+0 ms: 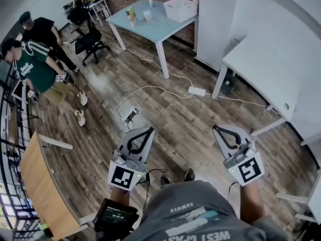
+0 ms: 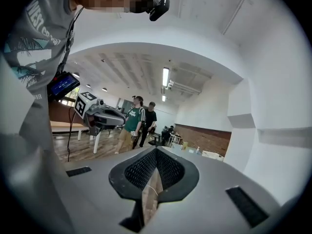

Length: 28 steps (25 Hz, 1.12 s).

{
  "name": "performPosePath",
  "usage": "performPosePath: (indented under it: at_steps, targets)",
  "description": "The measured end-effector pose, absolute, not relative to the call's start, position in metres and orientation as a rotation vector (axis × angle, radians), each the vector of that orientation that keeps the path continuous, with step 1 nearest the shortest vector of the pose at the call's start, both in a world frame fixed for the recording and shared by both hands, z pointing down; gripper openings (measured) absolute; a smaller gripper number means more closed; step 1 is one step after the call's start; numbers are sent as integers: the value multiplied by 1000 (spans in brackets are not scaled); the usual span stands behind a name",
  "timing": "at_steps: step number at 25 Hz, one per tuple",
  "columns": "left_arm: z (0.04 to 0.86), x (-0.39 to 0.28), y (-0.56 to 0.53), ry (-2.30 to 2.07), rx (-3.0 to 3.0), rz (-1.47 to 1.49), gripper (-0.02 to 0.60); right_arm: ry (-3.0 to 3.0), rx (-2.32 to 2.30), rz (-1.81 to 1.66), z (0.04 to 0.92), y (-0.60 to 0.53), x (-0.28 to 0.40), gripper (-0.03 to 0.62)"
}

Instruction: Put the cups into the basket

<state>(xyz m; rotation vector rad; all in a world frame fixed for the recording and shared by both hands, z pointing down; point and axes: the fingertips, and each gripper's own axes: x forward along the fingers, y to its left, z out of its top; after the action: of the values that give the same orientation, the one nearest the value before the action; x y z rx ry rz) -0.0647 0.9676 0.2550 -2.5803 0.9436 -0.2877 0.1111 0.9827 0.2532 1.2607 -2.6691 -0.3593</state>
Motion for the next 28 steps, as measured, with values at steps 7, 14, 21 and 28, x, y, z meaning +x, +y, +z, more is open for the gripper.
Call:
performPosePath:
  at_steps: [7,14,21,28]
  targets:
    - [254,-33,944,1007,-2599,-212,0,-2686,1238,-378,255,961,141,14]
    - [256,-12,918,982,-2619,-237,0,-2639,1202,-426,259,936,148,12]
    - [261,1,866,917,-2627,-257,0,-2606,1250,-388,262,887,157,14]
    - [264,1,792,868,-2634,-249,0,-2566,1332,-350,261,823,156,12]
